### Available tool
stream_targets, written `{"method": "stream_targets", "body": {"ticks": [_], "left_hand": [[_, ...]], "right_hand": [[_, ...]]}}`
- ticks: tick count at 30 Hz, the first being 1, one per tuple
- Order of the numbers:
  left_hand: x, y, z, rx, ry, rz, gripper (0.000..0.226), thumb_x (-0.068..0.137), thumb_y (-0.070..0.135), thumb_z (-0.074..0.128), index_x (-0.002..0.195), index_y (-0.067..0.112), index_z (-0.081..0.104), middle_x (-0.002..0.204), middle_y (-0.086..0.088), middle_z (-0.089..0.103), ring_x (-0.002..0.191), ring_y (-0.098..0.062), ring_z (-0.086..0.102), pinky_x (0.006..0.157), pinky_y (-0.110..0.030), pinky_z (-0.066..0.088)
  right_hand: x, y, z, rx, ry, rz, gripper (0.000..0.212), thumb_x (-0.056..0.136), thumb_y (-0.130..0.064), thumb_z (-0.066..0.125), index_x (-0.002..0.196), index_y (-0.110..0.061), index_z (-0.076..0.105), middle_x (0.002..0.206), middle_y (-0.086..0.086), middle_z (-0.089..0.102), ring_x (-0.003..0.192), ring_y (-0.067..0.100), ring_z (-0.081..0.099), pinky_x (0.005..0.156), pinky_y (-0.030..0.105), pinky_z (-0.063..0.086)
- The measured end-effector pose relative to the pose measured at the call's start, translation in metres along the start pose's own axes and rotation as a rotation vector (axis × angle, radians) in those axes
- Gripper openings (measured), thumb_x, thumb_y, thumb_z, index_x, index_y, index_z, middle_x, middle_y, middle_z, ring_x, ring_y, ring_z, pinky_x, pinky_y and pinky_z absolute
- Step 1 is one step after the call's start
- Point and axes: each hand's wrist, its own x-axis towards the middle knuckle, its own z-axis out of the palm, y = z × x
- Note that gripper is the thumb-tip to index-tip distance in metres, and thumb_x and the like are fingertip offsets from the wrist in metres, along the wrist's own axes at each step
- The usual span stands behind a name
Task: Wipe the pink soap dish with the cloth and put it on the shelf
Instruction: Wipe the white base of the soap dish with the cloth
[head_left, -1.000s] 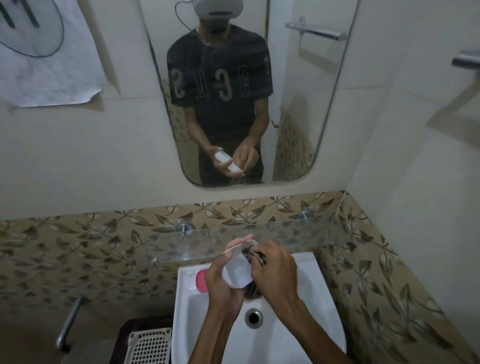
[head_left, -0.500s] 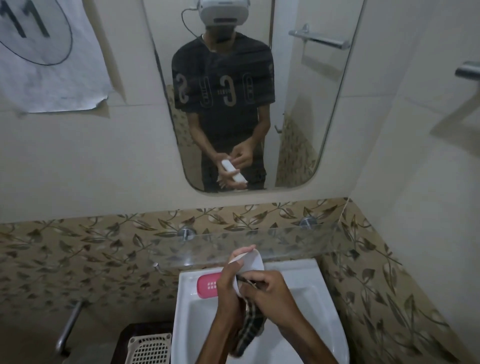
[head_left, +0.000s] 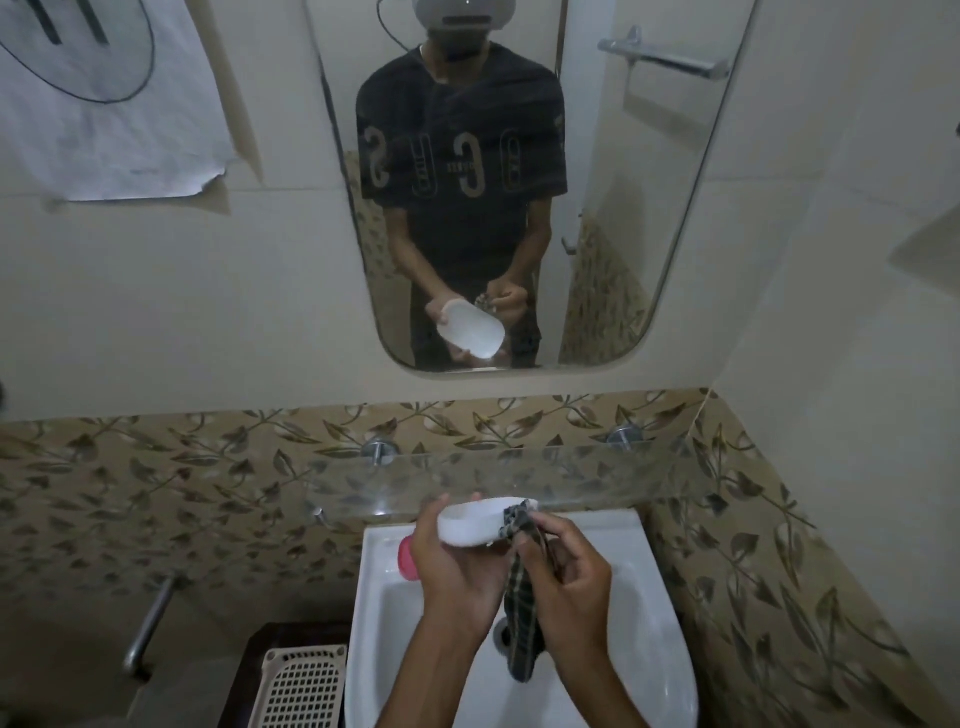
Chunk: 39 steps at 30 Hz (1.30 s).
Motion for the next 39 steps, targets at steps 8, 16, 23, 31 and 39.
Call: {"method": "stream_targets", "body": {"ticks": [8, 16, 23, 31, 39], "left_hand": [[-0.009, -0.001, -0.004, 0.401, -0.231, -0.001, 0.066, 0.082, 0.041, 0.076, 0.132, -0.002, 0.066, 0.123, -0.025, 0.073, 0.115, -0.039, 0.071, 0.093, -0.047, 0.060], [0.001, 0.005, -0.007, 0.625, -0.373, -0.003, 0.063, 0.068, 0.017, 0.078, 0.128, 0.001, 0.069, 0.129, -0.032, 0.067, 0.111, -0.041, 0.067, 0.092, -0.047, 0.057], [0.001, -0.002, 0.000, 1.270, -0.282, 0.141, 0.041, 0.085, 0.006, 0.077, 0.111, 0.033, 0.061, 0.112, 0.006, 0.074, 0.096, -0.006, 0.072, 0.081, -0.025, 0.062], [0.002, -0.009, -0.006, 1.445, -0.421, 0.248, 0.078, 0.070, 0.006, 0.065, 0.122, 0.062, 0.052, 0.116, 0.037, 0.063, 0.106, 0.019, 0.058, 0.077, -0.006, 0.047], [0.017, -0.020, -0.008, 1.594, -0.454, 0.261, 0.081, 0.066, -0.003, 0.071, 0.123, 0.051, 0.051, 0.104, 0.036, 0.060, 0.089, 0.013, 0.060, 0.066, -0.003, 0.043]], "right_hand": [[0.034, -0.015, -0.012, -0.036, -0.026, -0.061, 0.027, 0.093, -0.005, 0.072, 0.104, -0.029, 0.074, 0.103, -0.015, 0.078, 0.099, 0.007, 0.074, 0.084, 0.025, 0.060], [0.028, -0.017, -0.010, -0.204, -0.027, -0.267, 0.034, 0.090, -0.010, 0.077, 0.102, -0.041, 0.073, 0.103, -0.018, 0.073, 0.101, 0.006, 0.071, 0.085, 0.015, 0.056], [0.036, -0.026, -0.021, -0.438, -0.134, -0.305, 0.019, 0.088, -0.018, 0.077, 0.107, -0.018, 0.078, 0.101, -0.006, 0.071, 0.095, 0.008, 0.069, 0.087, 0.030, 0.061], [0.061, -0.040, -0.026, -0.542, -0.216, -0.396, 0.013, 0.087, -0.014, 0.080, 0.100, -0.013, 0.081, 0.091, -0.001, 0.067, 0.084, 0.005, 0.063, 0.077, 0.031, 0.057], [0.057, -0.021, -0.024, -0.542, -0.078, -0.528, 0.017, 0.083, -0.011, 0.083, 0.099, -0.013, 0.078, 0.091, 0.000, 0.066, 0.081, 0.003, 0.062, 0.073, 0.022, 0.057]]}}
